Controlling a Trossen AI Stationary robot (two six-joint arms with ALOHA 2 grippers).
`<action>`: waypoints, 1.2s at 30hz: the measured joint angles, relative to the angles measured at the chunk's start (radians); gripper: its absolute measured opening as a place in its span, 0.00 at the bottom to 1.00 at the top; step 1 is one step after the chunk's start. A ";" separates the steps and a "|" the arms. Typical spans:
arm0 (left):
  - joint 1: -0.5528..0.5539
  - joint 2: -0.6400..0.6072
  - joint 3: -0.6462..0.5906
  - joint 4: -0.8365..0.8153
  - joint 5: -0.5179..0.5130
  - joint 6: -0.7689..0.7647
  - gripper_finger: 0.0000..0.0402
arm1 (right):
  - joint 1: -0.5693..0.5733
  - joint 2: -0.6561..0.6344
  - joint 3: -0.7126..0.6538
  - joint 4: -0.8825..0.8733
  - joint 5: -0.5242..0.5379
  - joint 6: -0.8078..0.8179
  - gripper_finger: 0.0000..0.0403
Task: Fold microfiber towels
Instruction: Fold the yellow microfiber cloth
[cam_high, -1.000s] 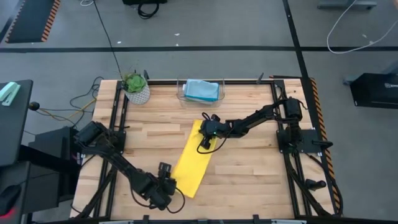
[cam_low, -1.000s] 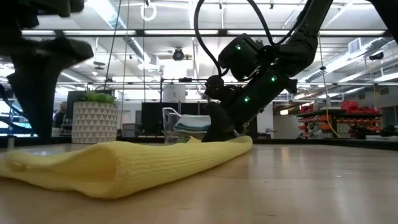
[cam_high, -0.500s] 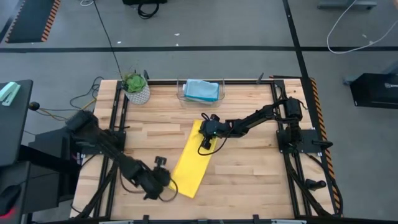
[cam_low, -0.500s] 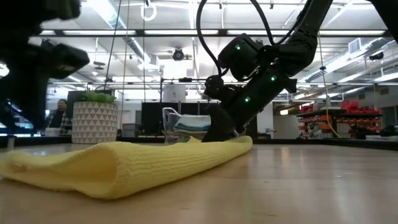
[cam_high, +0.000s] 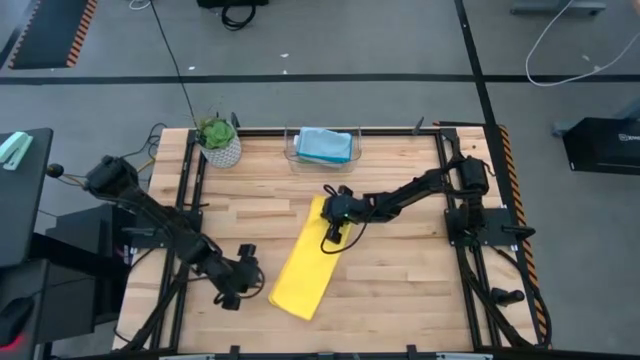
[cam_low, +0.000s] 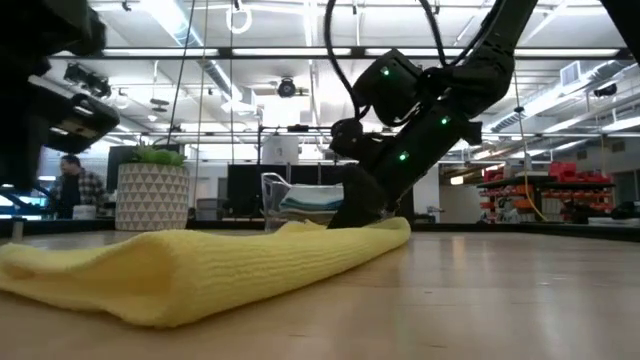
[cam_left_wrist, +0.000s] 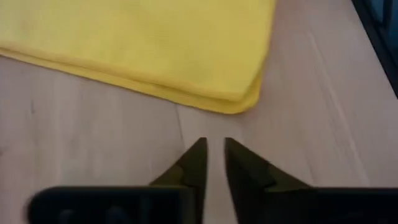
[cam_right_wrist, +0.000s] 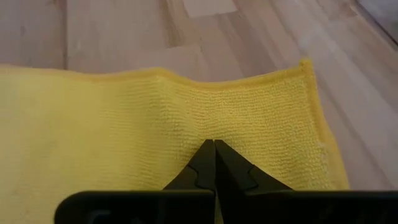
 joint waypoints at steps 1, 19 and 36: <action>0.008 0.006 0.007 -0.001 0.010 -0.002 0.19 | 0.003 -0.011 -0.001 -0.008 -0.001 -0.001 0.02; -0.009 0.177 0.028 0.231 0.010 0.352 0.54 | 0.016 -0.094 -0.003 -0.050 0.004 -0.073 0.02; 0.015 0.335 0.106 0.233 0.028 0.411 0.30 | 0.043 -0.139 -0.001 -0.064 0.008 -0.129 0.02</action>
